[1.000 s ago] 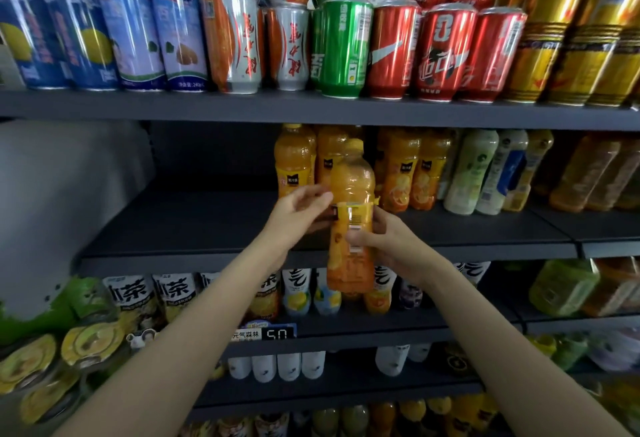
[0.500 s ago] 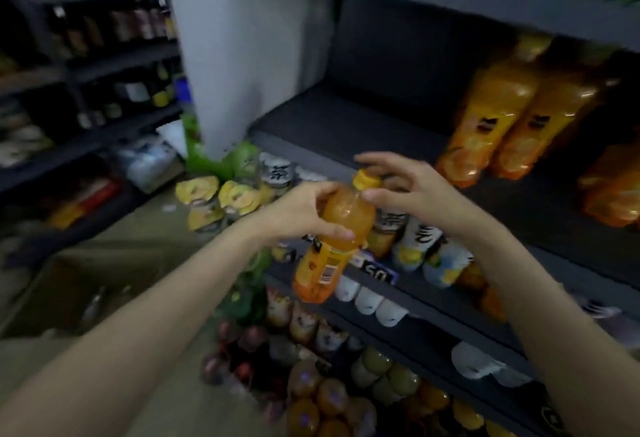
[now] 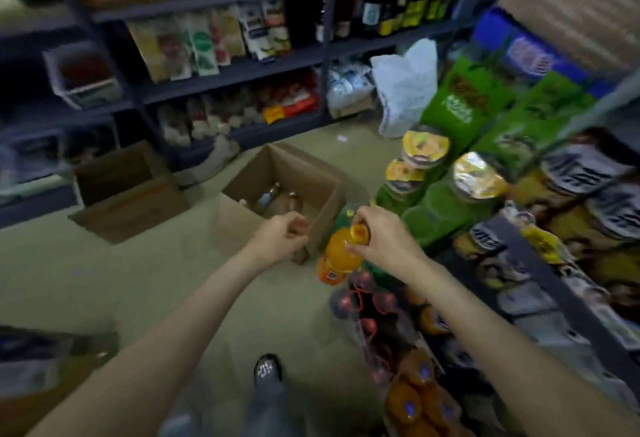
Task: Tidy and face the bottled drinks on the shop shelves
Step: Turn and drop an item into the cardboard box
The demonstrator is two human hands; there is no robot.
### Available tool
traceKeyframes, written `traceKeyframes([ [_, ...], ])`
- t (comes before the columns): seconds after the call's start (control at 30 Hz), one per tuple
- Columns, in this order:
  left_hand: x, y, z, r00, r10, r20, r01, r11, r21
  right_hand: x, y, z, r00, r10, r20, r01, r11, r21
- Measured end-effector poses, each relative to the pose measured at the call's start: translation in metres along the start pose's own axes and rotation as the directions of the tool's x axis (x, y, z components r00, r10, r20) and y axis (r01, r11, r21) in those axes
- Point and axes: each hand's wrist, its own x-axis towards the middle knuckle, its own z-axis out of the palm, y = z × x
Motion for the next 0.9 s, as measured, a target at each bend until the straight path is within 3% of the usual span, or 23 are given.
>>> traceKeyframes([
  [0.13,0.041,-0.07,-0.041,0.986,-0.161,-0.048,0.158,0.985,-0.064,0.063,-0.016,0.042,0.987,0.159,0.037,-0.159,0.987,-0.005],
  [0.4,0.137,-0.147,-0.072,0.948,-0.314,-0.041,0.305,0.941,-0.146,0.184,0.001,0.104,0.929,0.371,-0.01,-0.368,0.923,0.113],
  [0.5,0.183,-0.178,-0.062,0.946,-0.324,-0.012,0.321,0.941,-0.109,0.241,0.026,0.149,0.91,0.414,-0.007,-0.41,0.902,0.133],
  [0.63,0.251,-0.233,-0.04,0.932,-0.362,-0.022,0.36,0.93,-0.066,0.322,0.071,0.235,0.898,0.43,0.099,-0.439,0.893,0.104],
  [0.9,0.363,-0.335,0.03,0.902,-0.424,0.079,0.42,0.906,0.063,0.423,0.146,0.395,0.793,0.54,0.282,-0.572,0.819,0.039],
])
